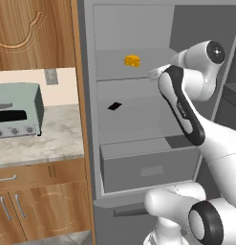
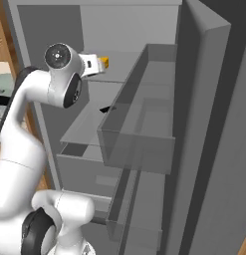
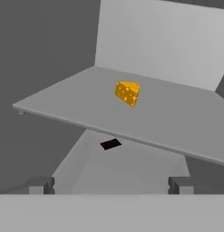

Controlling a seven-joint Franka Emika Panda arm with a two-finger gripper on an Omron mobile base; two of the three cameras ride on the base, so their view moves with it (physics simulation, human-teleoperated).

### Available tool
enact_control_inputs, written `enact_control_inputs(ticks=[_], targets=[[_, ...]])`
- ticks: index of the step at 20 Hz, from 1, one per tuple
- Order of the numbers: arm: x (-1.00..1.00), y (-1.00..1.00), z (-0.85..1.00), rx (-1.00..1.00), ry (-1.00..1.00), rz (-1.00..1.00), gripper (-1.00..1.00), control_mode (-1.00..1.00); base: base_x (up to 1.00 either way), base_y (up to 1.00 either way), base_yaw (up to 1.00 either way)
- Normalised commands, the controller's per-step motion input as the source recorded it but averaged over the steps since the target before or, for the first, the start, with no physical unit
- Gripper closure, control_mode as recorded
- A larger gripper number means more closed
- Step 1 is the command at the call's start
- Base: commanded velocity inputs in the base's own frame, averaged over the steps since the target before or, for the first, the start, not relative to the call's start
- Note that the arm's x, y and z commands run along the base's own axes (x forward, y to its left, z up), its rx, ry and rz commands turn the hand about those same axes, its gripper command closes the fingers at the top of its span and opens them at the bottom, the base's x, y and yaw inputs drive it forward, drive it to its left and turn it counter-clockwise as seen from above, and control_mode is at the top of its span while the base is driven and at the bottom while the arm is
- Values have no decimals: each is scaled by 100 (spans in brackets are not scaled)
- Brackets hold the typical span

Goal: Pick the cheese from the fridge and the cheese grater from the cabinet and place them next to the salad bowl.

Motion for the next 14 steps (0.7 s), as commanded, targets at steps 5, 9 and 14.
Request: enact_control_inputs(ticks=[5,9,14], targets=[[55,2,0,-2,-2,0,-100,-100,0,0,0],[71,7,0,-3,1,0,-100,-100,0,0,0],[61,4,1,0,12,0,-100,-100,0,0,0]])
